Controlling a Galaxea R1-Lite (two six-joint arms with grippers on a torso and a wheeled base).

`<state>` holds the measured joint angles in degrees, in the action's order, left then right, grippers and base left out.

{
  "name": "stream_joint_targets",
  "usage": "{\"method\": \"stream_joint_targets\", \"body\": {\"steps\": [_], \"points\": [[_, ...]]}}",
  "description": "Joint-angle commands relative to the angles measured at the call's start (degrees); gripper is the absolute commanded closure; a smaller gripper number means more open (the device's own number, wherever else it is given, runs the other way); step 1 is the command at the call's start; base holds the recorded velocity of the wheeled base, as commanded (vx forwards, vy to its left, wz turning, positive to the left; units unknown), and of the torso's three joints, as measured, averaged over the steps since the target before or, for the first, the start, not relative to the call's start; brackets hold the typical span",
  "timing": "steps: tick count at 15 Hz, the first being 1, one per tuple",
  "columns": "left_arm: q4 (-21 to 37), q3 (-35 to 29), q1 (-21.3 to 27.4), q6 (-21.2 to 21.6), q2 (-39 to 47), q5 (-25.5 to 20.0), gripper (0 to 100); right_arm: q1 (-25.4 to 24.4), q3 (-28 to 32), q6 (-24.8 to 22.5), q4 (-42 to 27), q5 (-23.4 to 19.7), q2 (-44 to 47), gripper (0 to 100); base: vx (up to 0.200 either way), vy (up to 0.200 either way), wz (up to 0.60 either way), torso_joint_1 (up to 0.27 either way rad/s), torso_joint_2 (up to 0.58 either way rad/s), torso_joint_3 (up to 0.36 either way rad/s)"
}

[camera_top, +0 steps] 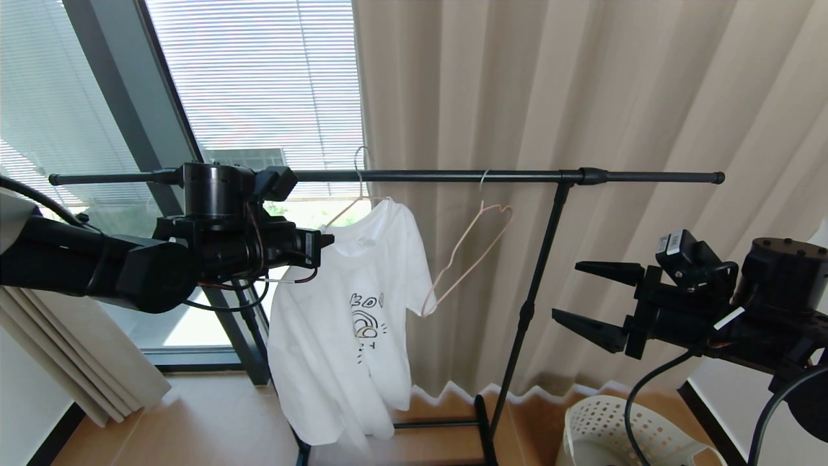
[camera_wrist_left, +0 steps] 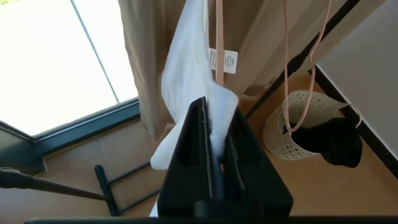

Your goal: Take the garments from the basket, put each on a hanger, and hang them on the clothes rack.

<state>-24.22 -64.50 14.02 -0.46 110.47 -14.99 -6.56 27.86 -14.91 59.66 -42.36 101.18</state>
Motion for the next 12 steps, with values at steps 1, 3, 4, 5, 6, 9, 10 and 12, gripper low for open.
{"method": "stream_joint_targets", "body": {"steps": [1,3,4,5,6,9,10,12], "points": [[-0.04,-1.94,0.13,-0.06,2.47,-0.03,100,-0.03,0.01,-0.03,0.02,0.00,0.16,0,0.000,0.000,0.00,0.000,0.00,0.000],[-0.04,-3.88,0.31,-0.15,4.23,-0.03,100,-0.03,-0.08,-0.03,0.02,0.00,0.24,0,0.000,0.000,0.00,0.000,0.00,0.000],[-0.04,-4.05,0.39,-0.15,4.40,-0.03,100,-0.03,-0.08,-0.03,0.02,0.00,0.16,0,0.000,0.000,0.00,0.000,0.00,0.000],[-0.04,-4.85,1.01,-0.24,5.11,-0.03,100,-0.03,-0.08,-0.03,0.02,0.00,0.24,0,0.000,0.000,0.00,0.000,0.00,0.000],[-0.04,-5.20,1.36,-0.42,5.63,-0.03,100,-0.03,-0.08,-0.03,0.02,0.00,0.24,0,0.000,0.000,0.00,0.000,0.00,0.000],[-0.04,-5.02,1.45,-0.42,6.16,-0.03,100,-0.03,0.01,-0.03,0.02,0.00,0.24,0,0.000,0.000,0.00,0.000,0.00,0.000],[-0.04,-5.02,1.45,-0.42,6.16,-0.03,100,-0.03,0.01,-0.03,0.02,0.00,0.24,0,0.000,0.000,0.00,0.000,0.00,0.000],[-0.04,-4.85,1.45,-0.42,6.07,-0.03,100,-0.03,0.01,-0.03,0.02,0.00,0.24,0,0.000,0.000,0.00,0.000,0.00,0.000]]}}
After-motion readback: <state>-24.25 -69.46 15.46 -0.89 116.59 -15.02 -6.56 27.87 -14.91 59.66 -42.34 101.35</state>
